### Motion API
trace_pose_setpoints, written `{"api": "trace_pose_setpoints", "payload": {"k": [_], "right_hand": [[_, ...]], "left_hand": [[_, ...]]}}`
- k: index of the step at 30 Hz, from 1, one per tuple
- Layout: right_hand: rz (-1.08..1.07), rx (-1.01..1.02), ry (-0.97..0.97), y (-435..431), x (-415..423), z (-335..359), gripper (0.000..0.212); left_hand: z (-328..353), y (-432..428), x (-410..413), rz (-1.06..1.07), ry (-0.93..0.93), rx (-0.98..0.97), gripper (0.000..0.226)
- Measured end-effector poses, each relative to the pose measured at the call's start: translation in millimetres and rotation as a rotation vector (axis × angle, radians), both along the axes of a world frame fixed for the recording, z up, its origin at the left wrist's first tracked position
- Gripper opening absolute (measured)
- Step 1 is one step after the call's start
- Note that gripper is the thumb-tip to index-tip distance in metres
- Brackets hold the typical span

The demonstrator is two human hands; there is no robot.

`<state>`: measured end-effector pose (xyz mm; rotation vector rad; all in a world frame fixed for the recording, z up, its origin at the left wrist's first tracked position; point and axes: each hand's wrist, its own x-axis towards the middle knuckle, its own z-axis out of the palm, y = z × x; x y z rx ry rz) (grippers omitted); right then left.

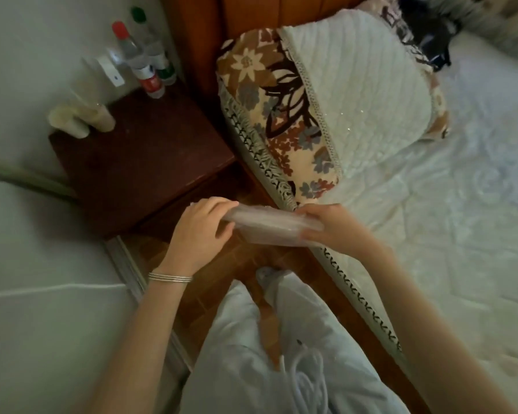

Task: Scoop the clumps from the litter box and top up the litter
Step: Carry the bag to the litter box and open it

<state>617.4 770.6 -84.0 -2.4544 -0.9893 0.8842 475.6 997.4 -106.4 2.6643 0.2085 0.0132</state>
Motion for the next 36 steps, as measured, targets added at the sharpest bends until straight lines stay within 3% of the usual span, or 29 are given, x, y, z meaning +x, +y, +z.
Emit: {"api": "trace_pose_setpoints", "payload": {"k": [8, 18, 27, 36], "right_hand": [[-0.373, -0.048, -0.023, -75.0, -64.1, 10.3, 0.037], [-1.011, -0.02, 0.007, -170.3, -187.5, 29.3, 0.04], [-1.518, 0.05, -0.153, -251.3, -320.2, 39.7, 0.041], [-1.973, 0.01, -0.123, -365.6, -485.6, 39.4, 0.042]], "left_hand": [[11.3, -31.0, 36.2, -0.444, 0.003, 0.021, 0.038], [30.1, -103.9, 67.6, -0.867, -0.071, 0.071, 0.039], [40.5, -255.7, 59.4, -1.225, -0.112, 0.065, 0.04], [34.6, -473.0, -40.8, -1.559, -0.206, 0.035, 0.043]]}}
